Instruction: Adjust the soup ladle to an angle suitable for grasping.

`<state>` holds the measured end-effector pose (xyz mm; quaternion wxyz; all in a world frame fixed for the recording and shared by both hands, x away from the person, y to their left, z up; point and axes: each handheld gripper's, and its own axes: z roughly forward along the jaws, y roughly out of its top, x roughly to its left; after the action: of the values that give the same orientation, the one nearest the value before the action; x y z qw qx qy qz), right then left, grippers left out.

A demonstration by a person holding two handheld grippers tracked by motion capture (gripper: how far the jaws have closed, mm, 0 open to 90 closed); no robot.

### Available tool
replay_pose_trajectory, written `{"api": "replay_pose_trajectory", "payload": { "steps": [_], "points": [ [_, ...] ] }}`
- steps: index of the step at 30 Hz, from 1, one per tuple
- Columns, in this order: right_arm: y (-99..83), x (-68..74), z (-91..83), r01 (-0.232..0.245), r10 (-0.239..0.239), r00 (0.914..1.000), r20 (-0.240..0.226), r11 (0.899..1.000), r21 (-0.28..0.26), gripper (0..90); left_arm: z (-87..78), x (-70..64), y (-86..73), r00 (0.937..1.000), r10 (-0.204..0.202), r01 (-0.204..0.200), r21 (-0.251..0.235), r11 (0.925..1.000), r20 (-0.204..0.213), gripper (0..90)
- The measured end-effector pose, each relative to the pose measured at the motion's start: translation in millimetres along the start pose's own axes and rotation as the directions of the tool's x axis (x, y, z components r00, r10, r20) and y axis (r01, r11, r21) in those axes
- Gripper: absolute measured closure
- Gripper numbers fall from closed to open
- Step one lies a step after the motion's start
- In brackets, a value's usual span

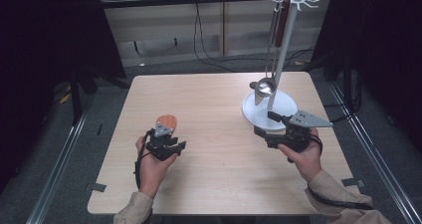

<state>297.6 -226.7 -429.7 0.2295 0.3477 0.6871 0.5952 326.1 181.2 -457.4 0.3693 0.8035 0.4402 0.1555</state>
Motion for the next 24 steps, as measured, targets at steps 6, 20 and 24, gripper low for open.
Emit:
{"api": "replay_pose_trajectory", "payload": {
  "steps": [6, 20, 24],
  "points": [
    [0.6, 2.0, 4.7, -0.002, 0.002, 0.9999, -0.017, 1.000, -0.002, 22.9, -12.3, 11.9, -16.5, 0.9986, -0.024, 0.028, 0.079, 0.9965, -0.048, 87.9],
    [1.0, 7.9, 18.5, 0.007, -0.007, 0.9987, -0.050, 1.000, 0.004, 22.5, -13.9, 15.1, -41.4, 0.9971, -0.017, 0.031, 0.200, 0.9794, -0.074, 90.0],
    [0.6, 7.9, 17.6, 0.006, -0.006, 0.9985, -0.054, 1.000, 0.007, 22.4, -10.5, 9.6, -40.4, 0.9996, -0.025, 0.028, 0.194, 0.9806, -0.016, 90.0]
  ]
}}
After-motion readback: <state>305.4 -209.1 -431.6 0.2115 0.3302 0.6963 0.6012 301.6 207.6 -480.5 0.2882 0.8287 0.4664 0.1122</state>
